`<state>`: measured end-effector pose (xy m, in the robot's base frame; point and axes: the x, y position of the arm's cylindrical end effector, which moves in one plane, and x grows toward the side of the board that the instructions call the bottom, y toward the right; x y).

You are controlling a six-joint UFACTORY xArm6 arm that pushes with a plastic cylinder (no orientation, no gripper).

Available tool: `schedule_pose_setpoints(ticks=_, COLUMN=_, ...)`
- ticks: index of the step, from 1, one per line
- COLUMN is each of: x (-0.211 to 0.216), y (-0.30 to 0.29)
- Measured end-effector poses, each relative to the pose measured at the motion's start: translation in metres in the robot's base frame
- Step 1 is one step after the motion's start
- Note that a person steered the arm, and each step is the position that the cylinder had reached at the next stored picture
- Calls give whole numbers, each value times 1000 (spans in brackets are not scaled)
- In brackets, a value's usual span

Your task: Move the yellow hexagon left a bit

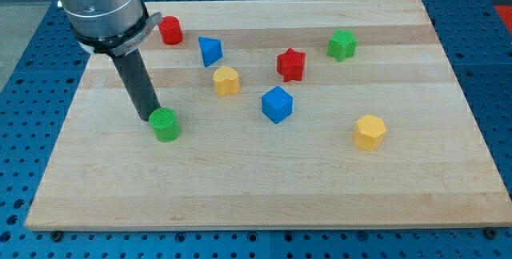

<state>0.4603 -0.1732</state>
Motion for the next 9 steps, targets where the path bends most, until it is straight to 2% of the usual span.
schedule_pose_setpoints(ticks=3, x=-26, y=0)
schedule_pose_setpoints(ticks=5, x=-29, y=56)
schedule_pose_setpoints(ticks=6, x=-29, y=56)
schedule_pose_setpoints(ticks=8, x=1, y=72)
schedule_pose_setpoints(ticks=9, x=2, y=72)
